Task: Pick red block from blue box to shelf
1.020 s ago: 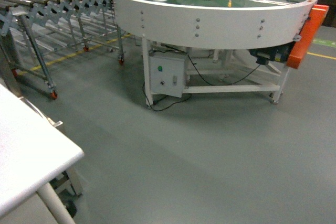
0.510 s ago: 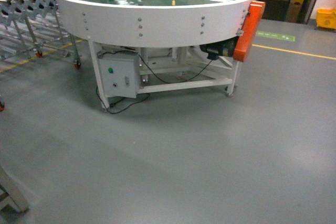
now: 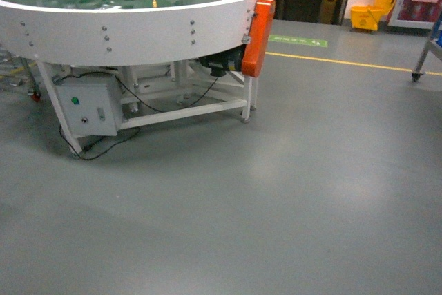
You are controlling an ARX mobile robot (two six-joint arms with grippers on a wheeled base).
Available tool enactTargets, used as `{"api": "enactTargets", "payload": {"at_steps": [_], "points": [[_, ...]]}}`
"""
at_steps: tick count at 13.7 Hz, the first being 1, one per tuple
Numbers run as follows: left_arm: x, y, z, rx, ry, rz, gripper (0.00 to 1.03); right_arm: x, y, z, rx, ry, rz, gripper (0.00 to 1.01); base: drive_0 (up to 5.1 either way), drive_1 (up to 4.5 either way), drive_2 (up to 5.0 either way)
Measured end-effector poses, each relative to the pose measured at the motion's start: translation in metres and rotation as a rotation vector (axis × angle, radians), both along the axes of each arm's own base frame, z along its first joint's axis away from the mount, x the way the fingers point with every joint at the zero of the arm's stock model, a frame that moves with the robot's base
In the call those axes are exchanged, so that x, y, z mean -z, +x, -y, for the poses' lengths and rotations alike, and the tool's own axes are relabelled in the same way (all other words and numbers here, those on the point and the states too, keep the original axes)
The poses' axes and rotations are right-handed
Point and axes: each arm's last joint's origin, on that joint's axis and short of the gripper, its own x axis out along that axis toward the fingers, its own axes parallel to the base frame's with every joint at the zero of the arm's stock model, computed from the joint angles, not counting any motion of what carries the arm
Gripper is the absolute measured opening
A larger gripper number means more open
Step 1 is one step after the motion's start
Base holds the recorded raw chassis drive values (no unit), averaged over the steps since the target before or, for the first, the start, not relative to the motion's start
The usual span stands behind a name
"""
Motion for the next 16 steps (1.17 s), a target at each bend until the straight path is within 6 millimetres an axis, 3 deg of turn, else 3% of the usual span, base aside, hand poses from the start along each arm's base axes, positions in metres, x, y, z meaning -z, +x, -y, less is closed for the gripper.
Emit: {"api": "enactTargets", "payload": {"at_steps": [2,16], "points": [[0.0000,0.0000,0.0000,0.000,0.000,0.000,0.98,0.0000,0.0001,0.0000,0.000,0.000,0.000,0.25,-1.6,-1.61,-1.6],[0.0000,0.0000,0.0001,0.000,0.000,0.000,0.98,0.0001,0.0001,0.0000,0.000,0.000,-0.001,0.25,-1.4,2.34,-5.1]]}}
